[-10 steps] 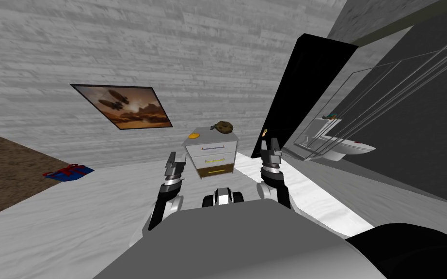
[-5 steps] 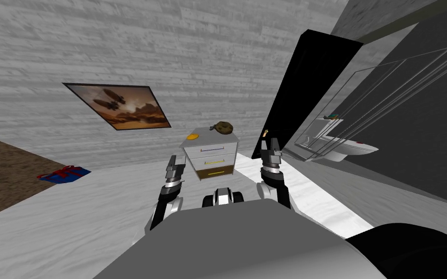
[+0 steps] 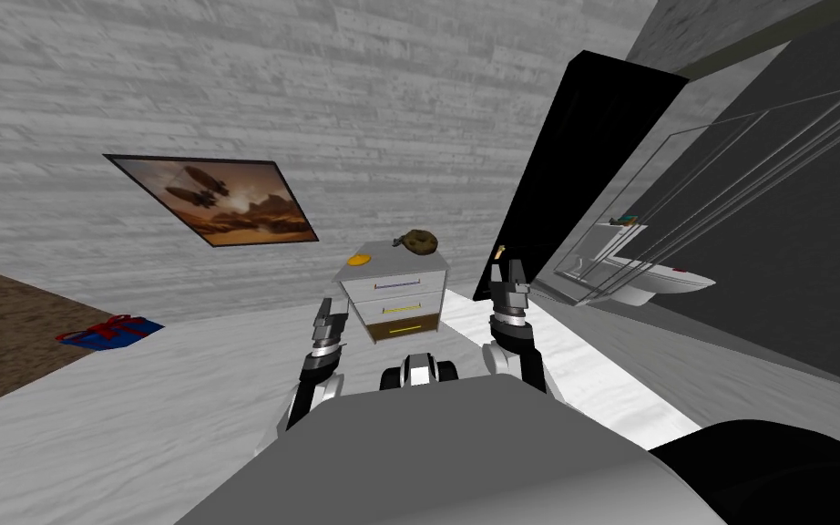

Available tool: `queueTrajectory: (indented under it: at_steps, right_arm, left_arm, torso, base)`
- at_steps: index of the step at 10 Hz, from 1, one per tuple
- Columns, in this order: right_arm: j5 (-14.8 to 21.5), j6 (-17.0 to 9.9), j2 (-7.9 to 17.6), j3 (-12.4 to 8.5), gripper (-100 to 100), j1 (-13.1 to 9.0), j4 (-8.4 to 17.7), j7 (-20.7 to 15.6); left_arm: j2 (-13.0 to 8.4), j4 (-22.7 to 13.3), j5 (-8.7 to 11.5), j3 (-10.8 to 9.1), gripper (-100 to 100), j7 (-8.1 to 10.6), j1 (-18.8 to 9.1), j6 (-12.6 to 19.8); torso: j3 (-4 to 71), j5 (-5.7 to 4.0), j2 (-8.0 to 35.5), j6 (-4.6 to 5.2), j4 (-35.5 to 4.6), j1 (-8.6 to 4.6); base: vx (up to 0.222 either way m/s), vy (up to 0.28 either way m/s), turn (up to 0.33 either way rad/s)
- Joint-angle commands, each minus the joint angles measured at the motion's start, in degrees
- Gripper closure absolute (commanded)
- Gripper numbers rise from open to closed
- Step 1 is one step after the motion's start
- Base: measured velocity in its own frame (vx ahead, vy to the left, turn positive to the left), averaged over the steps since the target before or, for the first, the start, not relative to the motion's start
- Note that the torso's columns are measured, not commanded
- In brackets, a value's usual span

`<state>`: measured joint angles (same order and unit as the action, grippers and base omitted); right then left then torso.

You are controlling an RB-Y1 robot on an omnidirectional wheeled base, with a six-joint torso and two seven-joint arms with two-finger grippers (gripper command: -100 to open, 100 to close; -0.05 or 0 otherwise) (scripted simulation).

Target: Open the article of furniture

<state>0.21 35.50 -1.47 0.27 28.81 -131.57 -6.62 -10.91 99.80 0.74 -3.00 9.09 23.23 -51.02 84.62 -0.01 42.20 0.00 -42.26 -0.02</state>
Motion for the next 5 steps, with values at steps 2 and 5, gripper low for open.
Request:
queueTrajectory:
  at_steps: [2,5]
  right_arm:
    - [0.0,0.0,0.0,0.0,0,0.0,0.0,0.0]
    - [0.0,0.0,0.0,0.0,0,0.0,0.0,0.0]
  left_arm:
    - [-0.1,-5.7,0.0,-0.33,-100,-0.19,-0.8,-4.0]
    - [-0.1,-10.9,0.0,-0.66,-100,-0.46,-2.0,-8.4]
  torso:
    - [0.0,0.00,0.1,0.00,0.0,0.01]
    - [-0.1,0.01,0.1,0.00,0.0,0.04]
  base:
    - [0.070,-0.025,-0.004]
    - [0.069,-0.018,-0.005]
